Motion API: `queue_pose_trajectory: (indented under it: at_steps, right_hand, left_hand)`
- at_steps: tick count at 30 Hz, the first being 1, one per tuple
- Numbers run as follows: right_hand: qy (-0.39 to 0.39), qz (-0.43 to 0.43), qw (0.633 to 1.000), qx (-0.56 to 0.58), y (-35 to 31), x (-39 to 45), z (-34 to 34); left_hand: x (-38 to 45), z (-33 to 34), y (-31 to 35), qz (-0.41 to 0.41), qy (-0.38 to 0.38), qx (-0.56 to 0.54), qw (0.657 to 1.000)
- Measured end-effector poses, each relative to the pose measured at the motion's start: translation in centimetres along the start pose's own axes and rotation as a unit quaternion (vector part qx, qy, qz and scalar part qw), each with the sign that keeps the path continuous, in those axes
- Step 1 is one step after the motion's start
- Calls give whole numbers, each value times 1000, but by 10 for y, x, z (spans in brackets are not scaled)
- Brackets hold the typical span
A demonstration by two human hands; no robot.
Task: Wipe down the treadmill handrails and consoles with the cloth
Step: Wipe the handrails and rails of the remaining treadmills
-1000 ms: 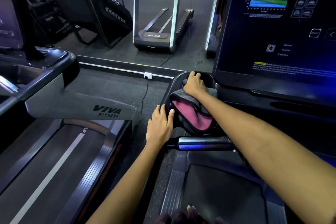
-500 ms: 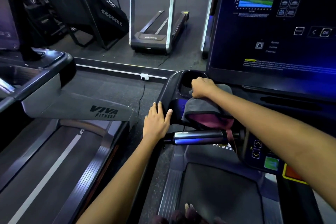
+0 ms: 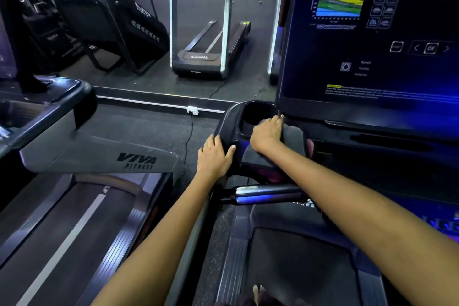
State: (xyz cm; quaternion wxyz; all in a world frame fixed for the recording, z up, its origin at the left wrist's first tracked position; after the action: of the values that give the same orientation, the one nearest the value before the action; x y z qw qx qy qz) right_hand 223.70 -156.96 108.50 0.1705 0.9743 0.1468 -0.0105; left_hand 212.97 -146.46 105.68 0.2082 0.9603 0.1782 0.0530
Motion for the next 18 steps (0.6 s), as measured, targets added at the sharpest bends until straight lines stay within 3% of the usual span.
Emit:
queue_pose_trajectory:
  at_steps: [8,18]
  right_hand:
    - [50,-44,986,152,3,20,2]
    - [-59,4,970,235,-4,62,-11]
  left_hand:
    - [45,20,6,54,-74,64,994]
    - [45,26,-1,68,-42,63,995]
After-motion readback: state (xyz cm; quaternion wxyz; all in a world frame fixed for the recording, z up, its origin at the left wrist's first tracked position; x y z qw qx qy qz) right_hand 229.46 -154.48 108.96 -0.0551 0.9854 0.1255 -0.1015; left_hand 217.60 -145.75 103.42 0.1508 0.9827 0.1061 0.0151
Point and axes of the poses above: each hand's wrist, its own x-axis towards the middle knuckle, its own z-axis out of the palm, y = z × x, the point moved 8 cm from there along x, towards the middle knuckle, and after that the axes turned 7 degrees about z, right-handed, at the moved point
